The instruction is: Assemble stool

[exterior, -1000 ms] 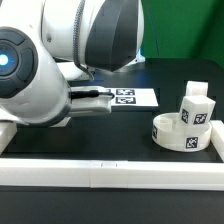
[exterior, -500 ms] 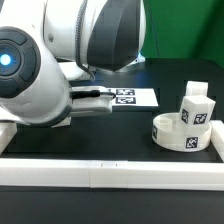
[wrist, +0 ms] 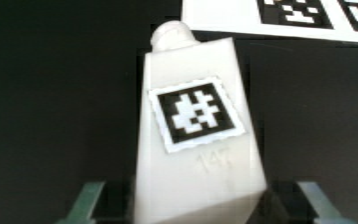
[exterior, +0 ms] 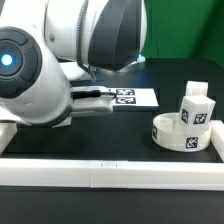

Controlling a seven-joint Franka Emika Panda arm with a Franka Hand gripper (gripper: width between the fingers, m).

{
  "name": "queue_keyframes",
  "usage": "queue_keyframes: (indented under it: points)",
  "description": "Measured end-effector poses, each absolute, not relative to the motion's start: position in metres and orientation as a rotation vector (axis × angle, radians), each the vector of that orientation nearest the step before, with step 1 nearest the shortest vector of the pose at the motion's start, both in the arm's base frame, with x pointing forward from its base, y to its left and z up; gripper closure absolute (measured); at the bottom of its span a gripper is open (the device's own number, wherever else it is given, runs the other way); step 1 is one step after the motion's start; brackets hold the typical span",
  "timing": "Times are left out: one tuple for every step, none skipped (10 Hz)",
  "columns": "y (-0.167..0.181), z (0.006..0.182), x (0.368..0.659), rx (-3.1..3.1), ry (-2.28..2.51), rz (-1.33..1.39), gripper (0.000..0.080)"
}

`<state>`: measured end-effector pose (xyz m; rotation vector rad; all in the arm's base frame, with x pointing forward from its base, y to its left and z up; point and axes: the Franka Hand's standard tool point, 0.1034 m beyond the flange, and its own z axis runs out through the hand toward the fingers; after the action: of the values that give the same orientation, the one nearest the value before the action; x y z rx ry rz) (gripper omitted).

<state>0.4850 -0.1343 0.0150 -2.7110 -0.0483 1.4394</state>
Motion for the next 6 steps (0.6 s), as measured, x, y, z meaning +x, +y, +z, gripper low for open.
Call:
queue_keyframes:
  points:
    - [-0.133,0.016,0.486,-2.712,-0.049,1.435,0.0476]
    - [-0.133,0.018,0.488,-2.715,-0.050,1.428,0.0476]
    - [-0.130,0.022,0.490,-2.716,-0.050,1.420,0.0476]
    - [-0.122,0.039,0.494,-2.709,-0.052,1.414,0.0476]
    - [-0.108,0.068,0.501,-2.683,-0.034,1.381,0.0476]
    - [-0.103,0.088,0.507,-2.685,-0.017,1.345,0.0476]
